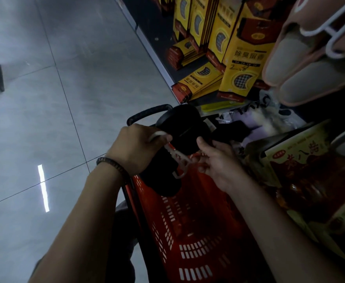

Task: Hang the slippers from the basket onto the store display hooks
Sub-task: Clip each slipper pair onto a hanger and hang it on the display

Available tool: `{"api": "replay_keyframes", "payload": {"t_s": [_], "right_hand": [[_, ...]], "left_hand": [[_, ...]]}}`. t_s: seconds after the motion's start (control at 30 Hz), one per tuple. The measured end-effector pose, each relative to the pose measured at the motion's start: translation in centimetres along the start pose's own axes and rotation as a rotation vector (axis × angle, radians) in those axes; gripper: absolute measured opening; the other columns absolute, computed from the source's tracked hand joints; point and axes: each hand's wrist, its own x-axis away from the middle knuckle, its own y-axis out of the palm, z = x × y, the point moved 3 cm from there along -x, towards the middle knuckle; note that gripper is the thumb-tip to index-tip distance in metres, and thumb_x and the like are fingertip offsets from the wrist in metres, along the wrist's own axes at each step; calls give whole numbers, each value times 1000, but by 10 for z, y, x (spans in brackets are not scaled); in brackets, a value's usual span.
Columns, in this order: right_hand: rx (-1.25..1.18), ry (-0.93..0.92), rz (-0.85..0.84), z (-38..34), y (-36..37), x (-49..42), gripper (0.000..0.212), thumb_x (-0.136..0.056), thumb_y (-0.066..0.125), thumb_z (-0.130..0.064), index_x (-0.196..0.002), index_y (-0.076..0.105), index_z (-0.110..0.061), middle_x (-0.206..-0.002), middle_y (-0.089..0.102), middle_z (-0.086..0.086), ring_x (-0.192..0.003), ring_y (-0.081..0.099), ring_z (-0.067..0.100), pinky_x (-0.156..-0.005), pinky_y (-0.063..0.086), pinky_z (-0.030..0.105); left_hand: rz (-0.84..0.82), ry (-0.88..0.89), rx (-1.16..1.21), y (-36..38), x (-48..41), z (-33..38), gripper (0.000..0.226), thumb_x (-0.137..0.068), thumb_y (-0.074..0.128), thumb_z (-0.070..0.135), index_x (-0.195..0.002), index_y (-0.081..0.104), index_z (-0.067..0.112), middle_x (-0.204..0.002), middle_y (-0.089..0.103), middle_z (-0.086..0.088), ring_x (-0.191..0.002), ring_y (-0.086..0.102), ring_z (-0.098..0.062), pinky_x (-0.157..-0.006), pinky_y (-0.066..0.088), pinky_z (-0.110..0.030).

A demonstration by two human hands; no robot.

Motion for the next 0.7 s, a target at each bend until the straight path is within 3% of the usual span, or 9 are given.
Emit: {"api": "replay_keyframes", "payload": {"t_s": [0.17,0.27,0.37,0.43,0.5,0.57,0.63,0.7], "right_hand": [[-45,-9,48,-10,-12,-4,18,-102,68,-31,-105,73,-14,-73,70,-1,-62,62,14,-56,41,28],[14,-64,46,-6,-8,-2,18,-103,68,-33,-106,74,-17,-79,72,-1,-65,64,13,-57,45,28],[13,-22,150,10,5,2,28,-97,74,-42,-111,70,-18,-88,70,-1,-67,67,12,-58,51,28],[93,55,147,26,17,7,44,-88,74,-62,-110,72,-23,-97,74,-1,-80,71,17,-70,58,34],[135,149,-56,38,37,17,54,-86,68,-73,-120,74,-32,-115,77,-2,-101,74,25,-87,58,41],[1,209,-202,42,53,28,43,-97,64,-60,-128,72,-32,-119,79,-2,-96,76,25,-76,58,34],[-127,247,-184,43,59,32,33,-102,64,-43,-128,72,-23,-116,80,4,-87,75,21,-65,56,27],[-168,261,-133,49,60,30,24,-103,66,-31,-121,74,-17,-112,80,6,-85,74,18,-66,56,25]], "left_hand": [[268,41,-1,-27,7,-2,22,-99,64,40,-97,82,29,-83,75,12,-79,70,-4,-62,44,-5],[285,47,0,-31,8,-4,19,-98,65,40,-94,81,30,-83,76,13,-79,70,-3,-65,51,-15],[265,45,-30,-29,6,-3,19,-101,61,37,-93,77,30,-80,71,14,-77,66,-5,-63,44,-12],[264,38,-47,-25,3,-2,21,-103,58,37,-91,73,28,-78,70,11,-75,64,-9,-61,41,-13],[227,29,-35,-16,1,-1,22,-104,55,37,-90,70,28,-79,69,10,-75,64,-11,-61,41,-15],[161,10,-6,-5,-1,-2,23,-104,53,38,-91,68,27,-83,69,9,-78,64,-13,-64,48,-24],[117,-12,26,3,-3,-3,26,-105,51,40,-91,68,26,-82,70,7,-79,66,-15,-67,53,-35],[129,-41,60,7,-4,-3,31,-105,49,42,-89,68,23,-80,71,4,-77,69,-16,-68,55,-40]]}}
